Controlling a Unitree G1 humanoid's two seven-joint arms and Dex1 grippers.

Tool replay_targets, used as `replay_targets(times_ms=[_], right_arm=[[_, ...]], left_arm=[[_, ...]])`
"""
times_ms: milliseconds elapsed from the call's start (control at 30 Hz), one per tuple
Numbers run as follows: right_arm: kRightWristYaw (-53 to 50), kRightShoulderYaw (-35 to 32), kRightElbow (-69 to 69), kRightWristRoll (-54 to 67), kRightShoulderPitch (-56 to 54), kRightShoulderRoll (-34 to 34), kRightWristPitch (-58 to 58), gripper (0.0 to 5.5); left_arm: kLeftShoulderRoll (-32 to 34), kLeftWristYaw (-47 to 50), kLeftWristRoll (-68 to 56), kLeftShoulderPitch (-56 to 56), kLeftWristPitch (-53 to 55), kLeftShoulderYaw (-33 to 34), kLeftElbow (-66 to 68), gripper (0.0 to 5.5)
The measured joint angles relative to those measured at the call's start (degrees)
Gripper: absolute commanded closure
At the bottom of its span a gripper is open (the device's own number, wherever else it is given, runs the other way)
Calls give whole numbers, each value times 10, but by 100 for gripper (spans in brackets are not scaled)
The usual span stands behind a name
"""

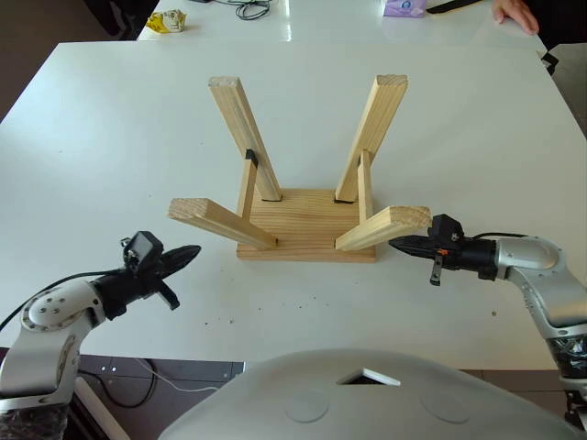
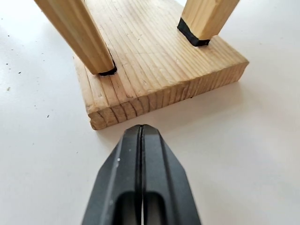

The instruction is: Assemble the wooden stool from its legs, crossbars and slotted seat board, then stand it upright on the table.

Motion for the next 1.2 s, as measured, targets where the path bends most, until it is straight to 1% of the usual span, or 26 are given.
replay_targets(times_ms=[100,233,500,933,1200], right_arm=[[-8,16,3,-9,-4,12,-1,550],[1,29,10,-12,-9,12,-1,550],[19,33,1,-9,0,7,4,550],[20,34,-14,-1,4,6,25,550],[21,9,-52,11,21,-27,56,550]], left_arm=[[-9,-3,31,-48,-30,-51,43,547],[-18,-11,48,-77,-67,-87,63,547],[-17,-25,36,-45,-78,-99,36,547],[-11,-29,37,-69,-56,-107,39,547],[7,-45,13,-1,-20,-102,-43,547]])
